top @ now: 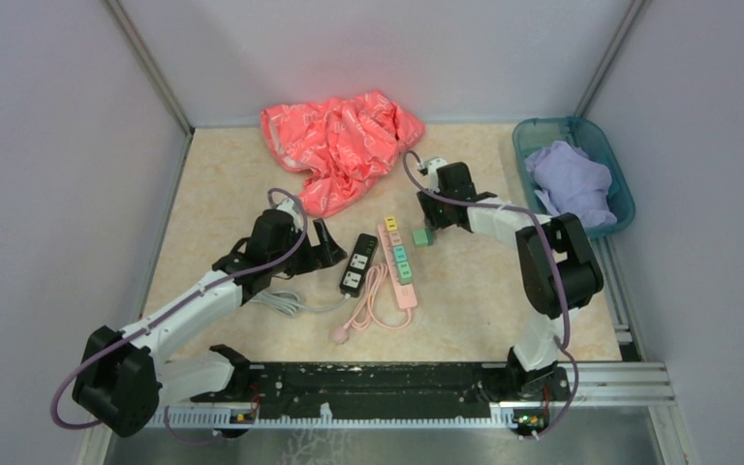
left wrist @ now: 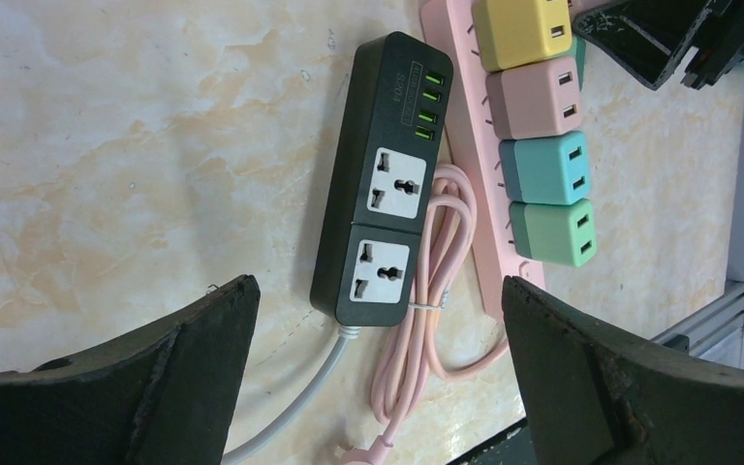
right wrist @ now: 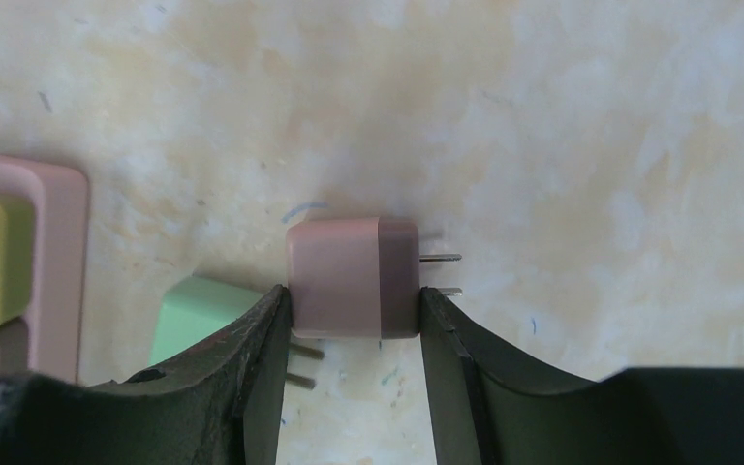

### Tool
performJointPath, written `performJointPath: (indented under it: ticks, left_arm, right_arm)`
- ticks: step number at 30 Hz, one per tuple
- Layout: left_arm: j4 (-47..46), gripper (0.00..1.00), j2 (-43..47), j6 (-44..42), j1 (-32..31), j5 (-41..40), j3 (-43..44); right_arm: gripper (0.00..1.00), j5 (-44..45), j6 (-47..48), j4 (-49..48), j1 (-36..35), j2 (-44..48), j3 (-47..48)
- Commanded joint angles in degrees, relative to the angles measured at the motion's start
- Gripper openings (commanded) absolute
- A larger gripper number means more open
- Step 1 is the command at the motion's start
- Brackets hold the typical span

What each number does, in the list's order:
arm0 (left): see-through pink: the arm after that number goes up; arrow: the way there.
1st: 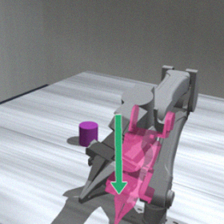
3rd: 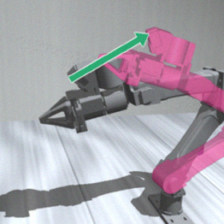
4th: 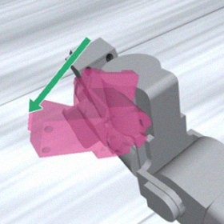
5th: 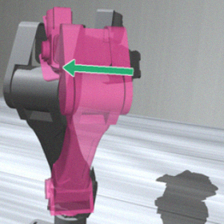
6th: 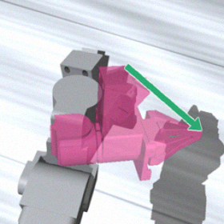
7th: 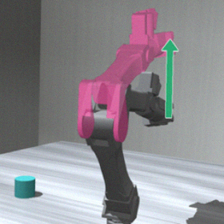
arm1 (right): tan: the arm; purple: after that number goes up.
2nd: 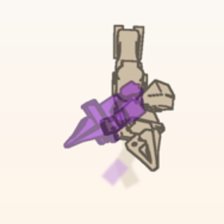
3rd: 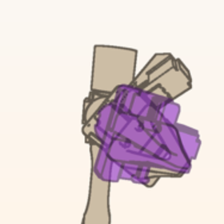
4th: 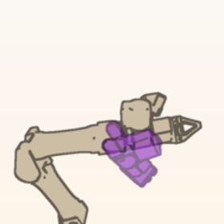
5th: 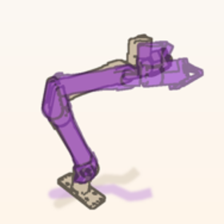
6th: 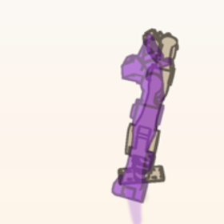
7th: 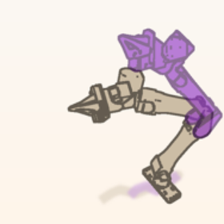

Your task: Insert the plug

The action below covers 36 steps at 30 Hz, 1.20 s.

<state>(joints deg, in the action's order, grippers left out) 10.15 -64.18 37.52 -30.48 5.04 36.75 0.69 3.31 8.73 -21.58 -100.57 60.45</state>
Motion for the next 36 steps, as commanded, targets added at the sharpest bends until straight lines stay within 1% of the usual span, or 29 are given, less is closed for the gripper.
performJointPath:
  ticks: [1, 4, 8, 13, 18, 20, 23, 28, 32, 36]
  left_arm:
    - [-2.4, 1.00, -0.1, 0.4, 0.2, 2.4, 0.6]
    - [-3.0, 1.00, -0.5, 0.4, 0.2, 3.1, 0.6]
    - [-3.4, 1.00, -1.2, 0.4, 0.2, 4.3, 0.7]
    - [-3.5, 1.00, -2.1, 0.5, 0.2, 5.4, 0.6]
    - [-3.7, 1.00, -2.0, 0.6, 0.2, 5.8, 0.4]
    - [-3.7, 1.00, -2.0, 0.5, 0.2, 5.8, 0.4]
    - [-3.7, 1.00, -1.8, 0.5, 0.2, 6.0, 0.6]
    - [-4.3, 1.00, -2.1, 1.1, 0.2, 7.2, 1.3]
    - [-4.7, 1.00, -2.3, 1.8, 0.2, 8.7, 1.9]
    - [-5.8, 1.00, -2.1, 2.7, 0.2, 10.6, 2.5]
  right_arm:
    - [0.32, 7.2, -8.3, 0.2, 0.3, 5.3, -4.0]
    - [0.33, 9.7, -13.4, 1.0, 0.3, 8.9, -7.1]
    - [0.44, 13.1, -17.0, 0.9, 0.3, 11.4, -10.9]
    - [0.56, 13.5, -17.8, 0.2, 0.3, 11.9, -11.8]
    - [0.63, 13.0, -17.7, -0.1, 0.3, 10.7, -11.8]
    - [0.63, 13.4, -17.8, -0.1, 0.3, 10.3, -11.8]
    - [0.59, 13.9, -17.9, -0.2, 0.3, 10.9, -12.0]
    - [0.48, 12.8, -17.6, -0.5, 0.3, 12.9, -12.3]
    - [0.43, 12.3, -17.6, -0.4, 0.2, 15.0, -12.8]
    - [0.40, 11.7, -17.9, -0.2, -0.8, 18.8, -13.7]
